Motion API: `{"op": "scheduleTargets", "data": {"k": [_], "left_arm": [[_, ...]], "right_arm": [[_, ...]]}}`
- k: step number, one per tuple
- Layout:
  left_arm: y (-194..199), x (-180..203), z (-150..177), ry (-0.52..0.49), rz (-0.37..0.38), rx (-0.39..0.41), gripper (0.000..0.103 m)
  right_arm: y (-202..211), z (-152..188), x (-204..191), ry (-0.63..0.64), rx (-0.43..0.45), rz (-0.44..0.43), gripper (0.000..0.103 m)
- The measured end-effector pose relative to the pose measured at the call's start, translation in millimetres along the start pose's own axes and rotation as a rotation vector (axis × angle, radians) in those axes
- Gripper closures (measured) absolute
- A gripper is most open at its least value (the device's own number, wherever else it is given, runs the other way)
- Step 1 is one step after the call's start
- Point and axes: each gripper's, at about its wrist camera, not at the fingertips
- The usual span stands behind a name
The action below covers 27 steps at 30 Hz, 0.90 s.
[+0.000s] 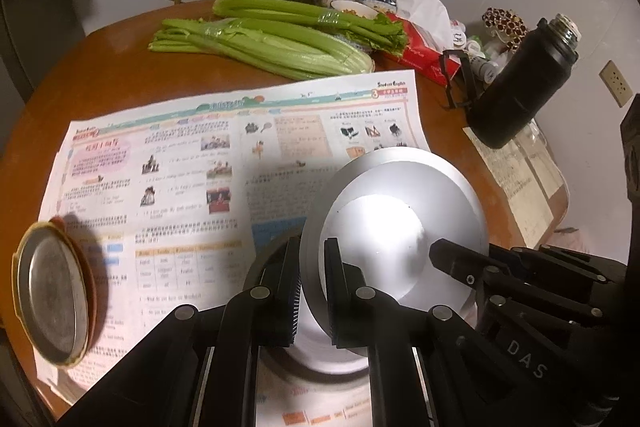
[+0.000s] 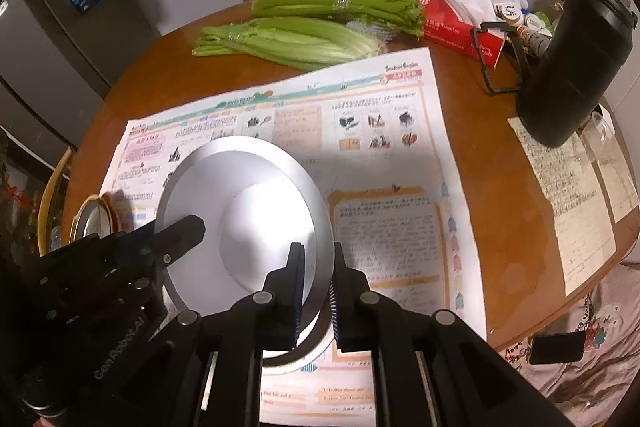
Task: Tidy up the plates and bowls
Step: 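Grasp the steel bowl rim with the right gripper and lift it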
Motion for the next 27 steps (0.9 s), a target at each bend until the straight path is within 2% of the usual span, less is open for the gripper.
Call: {"op": "scheduleTargets", "data": {"k": [4, 8, 14, 17, 22, 24, 26, 27], "left_arm": [[-2.7, -3.7, 10.0, 0.018, -0.011, -0.040, 0.092], [-2.3, -5.3, 18.8, 0.025, -0.007, -0.032, 0.092], [-6.0, -3.1, 22.1, 0.021, -0.010, -0.039, 0.092], [-14.8, -4.4, 22.4, 0.022, -0.020, -0.073, 0.092], [-29.3, -9.1, 27.2, 0.021, -0.059, -0.115, 0.092], [-34.2, -13.6, 28.5, 0.035, -0.078, -0.123, 0.092], [-36.2, -18.2, 27.5, 0.048, -0.083, -0.128, 0.086], [-37.1, -21.3, 26.6, 0.062, -0.075, -0.133, 0.075]], "right_arm": [[-0.9, 13.6, -4.5, -0.003, -0.024, -0.018, 0.091], [-7.6, 24.4, -7.6, -0.006, -0.054, -0.013, 0.090], [-19.5, 28.8, -4.9, -0.019, -0.085, -0.004, 0.090], [-24.8, 28.2, -2.2, -0.023, -0.095, -0.006, 0.090], [-42.3, 33.3, -4.3, -0.007, -0.137, 0.012, 0.090], [-43.4, 34.2, -4.7, 0.002, -0.126, 0.037, 0.089], [-45.9, 35.0, -4.6, 0.003, -0.135, 0.034, 0.089], [-47.4, 34.6, -4.7, 0.001, -0.140, 0.034, 0.089]]}}
Point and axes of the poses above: each gripper's, at about its wrist camera, not at the fingertips, and y roughly against the way its jaws point, x to its right, z to its underside
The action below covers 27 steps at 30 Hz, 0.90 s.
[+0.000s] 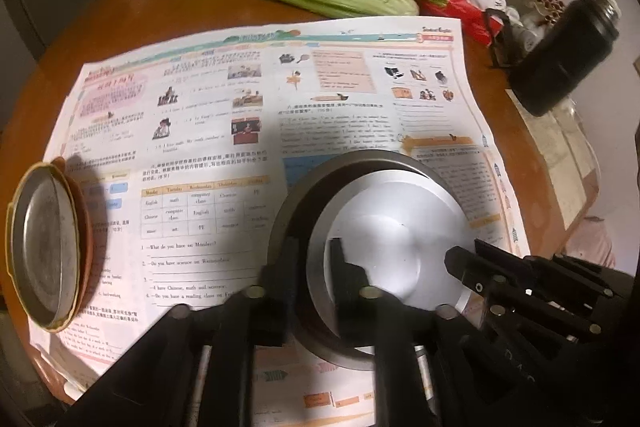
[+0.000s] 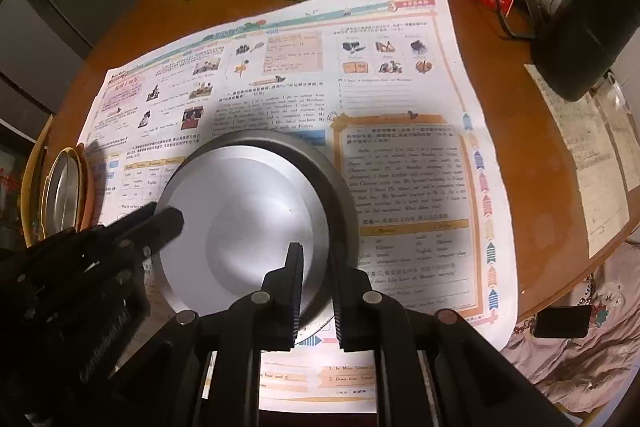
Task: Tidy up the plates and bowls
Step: 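Grasp the steel bowl rim with the right gripper and lift it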
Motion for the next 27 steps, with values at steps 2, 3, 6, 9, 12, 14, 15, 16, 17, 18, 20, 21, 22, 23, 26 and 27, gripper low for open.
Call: {"op": "scheduleTargets", "data": {"k": [2, 3, 6, 9, 12, 14, 15, 16, 17, 18, 20, 21, 22, 23, 26, 27], "left_arm": [[-0.2, -2.8, -0.8, 0.009, -0.005, 0.003, 0.064], [-0.2, -3.8, -1.2, 0.012, -0.006, 0.006, 0.059], [2.5, -5.2, -2.5, 0.017, 0.014, 0.008, 0.047], [9.7, -4.9, -6.3, 0.003, 0.032, 0.024, 0.037], [13.8, -6.7, -8.6, -0.001, 0.016, 0.035, 0.036], [13.2, -10.0, -9.2, 0.000, 0.023, 0.029, 0.036], [11.8, -11.9, -9.0, 0.001, 0.021, 0.025, 0.036], [10.1, -13.1, -8.9, 0.001, 0.018, 0.022, 0.036], [7.8, -14.3, -8.6, 0.004, 0.018, 0.015, 0.036], [3.9, -16.0, -8.5, 0.010, 0.023, 0.001, 0.036], [-2.0, -17.3, -7.6, 0.018, 0.039, -0.016, 0.036], [-6.1, -17.5, -7.3, 0.020, 0.047, -0.029, 0.036], [-9.4, -17.2, -6.8, 0.021, 0.053, -0.039, 0.036], [-11.0, -16.6, -6.1, 0.021, 0.060, -0.045, 0.036], [-15.4, -14.0, -4.3, 0.013, 0.091, -0.054, 0.036], [-16.6, -13.8, -4.5, 0.015, 0.094, -0.055, 0.036]], "right_arm": [[-2.7, -1.0, -0.6, 0.003, -0.004, 0.010, 0.089], [-3.9, -1.5, -1.3, 0.004, -0.008, 0.012, 0.089], [-2.3, -2.4, -3.4, 0.006, -0.001, 0.029, 0.089], [6.4, -3.9, -4.4, 0.008, 0.023, 0.042, 0.089], [13.5, -7.2, -4.1, 0.019, 0.031, 0.062, 0.085], [18.4, -9.1, -0.4, 0.012, 0.046, 0.064, 0.079], [19.7, -9.7, 2.1, 0.007, 0.048, 0.061, 0.078], [20.3, -10.1, 5.0, 0.002, 0.048, 0.059, 0.077], [20.0, -10.5, 7.8, -0.002, 0.046, 0.062, 0.077], [19.0, -10.8, 9.5, -0.005, 0.042, 0.067, 0.077], [15.4, -10.8, 13.2, -0.011, 0.032, 0.071, 0.077], [12.9, -10.6, 13.8, -0.013, 0.026, 0.068, 0.077], [11.0, -10.3, 14.5, -0.013, 0.022, 0.062, 0.077], [10.2, -10.4, 14.9, -0.012, 0.026, 0.055, 0.076], [10.0, -10.3, 13.6, -0.001, 0.026, 0.053, 0.075], [10.1, -10.3, 12.8, 0.003, 0.025, 0.052, 0.075]]}}
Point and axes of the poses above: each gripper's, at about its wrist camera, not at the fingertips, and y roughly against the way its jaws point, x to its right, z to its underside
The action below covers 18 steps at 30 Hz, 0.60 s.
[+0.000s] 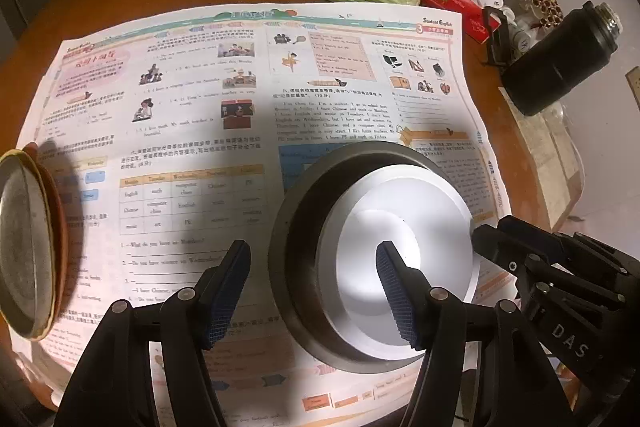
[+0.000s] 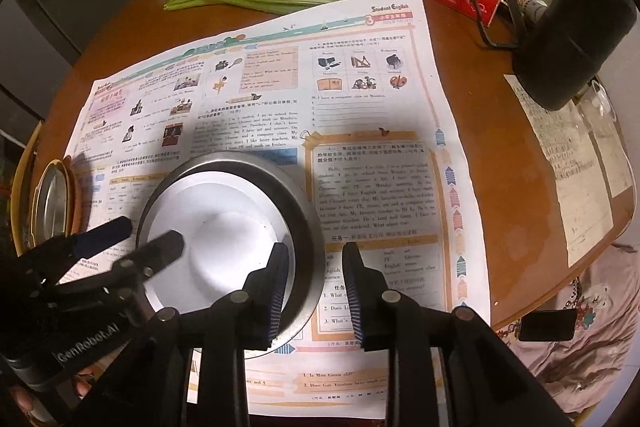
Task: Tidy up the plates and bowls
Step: 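Grasp the steel bowl rim with the right gripper and lift it, then carry the tilted steel bowl with the right gripper toward the plate stack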
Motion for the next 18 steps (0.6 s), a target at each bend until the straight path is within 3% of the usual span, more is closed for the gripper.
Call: {"op": "scheduleTargets", "data": {"k": [18], "left_arm": [[-2.5, 4.7, -4.4, -0.008, 0.040, 0.004, 0.036]], "right_arm": [[-0.6, -0.6, 9.6, -0.011, -0.010, -0.034, 0.075]]}}
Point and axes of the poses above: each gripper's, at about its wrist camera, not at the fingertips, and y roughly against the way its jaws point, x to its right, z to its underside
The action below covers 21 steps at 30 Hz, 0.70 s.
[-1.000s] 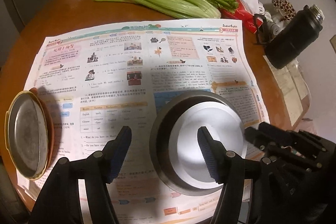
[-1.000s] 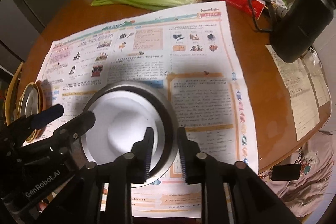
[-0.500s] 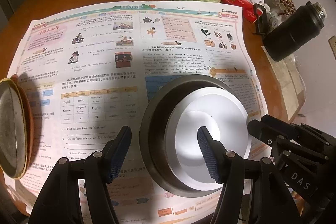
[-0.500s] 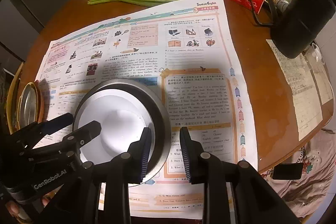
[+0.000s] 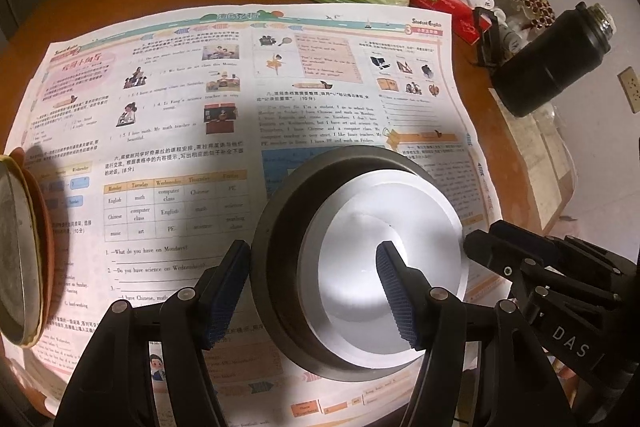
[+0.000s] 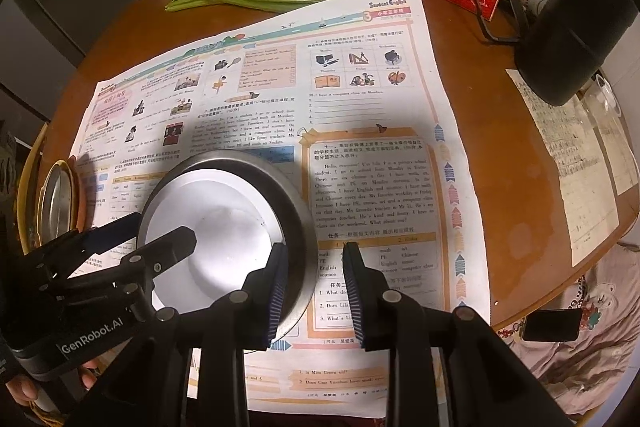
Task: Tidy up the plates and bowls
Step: 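Carry the tilted steel bowl with the right gripper toward the plate stack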
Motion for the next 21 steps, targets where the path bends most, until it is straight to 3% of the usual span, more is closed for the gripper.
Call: {"op": "scheduleTargets", "data": {"k": [10, 21], "left_arm": [[-0.3, -8.6, -3.5, 0.017, -0.006, 0.007, 0.036], [-20.8, -7.3, -1.8, 0.013, 0.013, -0.043, 0.036]], "right_arm": [[-7.8, -3.9, -6.0, 0.016, -0.029, -0.035, 0.075], [-36.8, -1.9, -7.0, 0.021, -0.108, -0.060, 0.071]]}}
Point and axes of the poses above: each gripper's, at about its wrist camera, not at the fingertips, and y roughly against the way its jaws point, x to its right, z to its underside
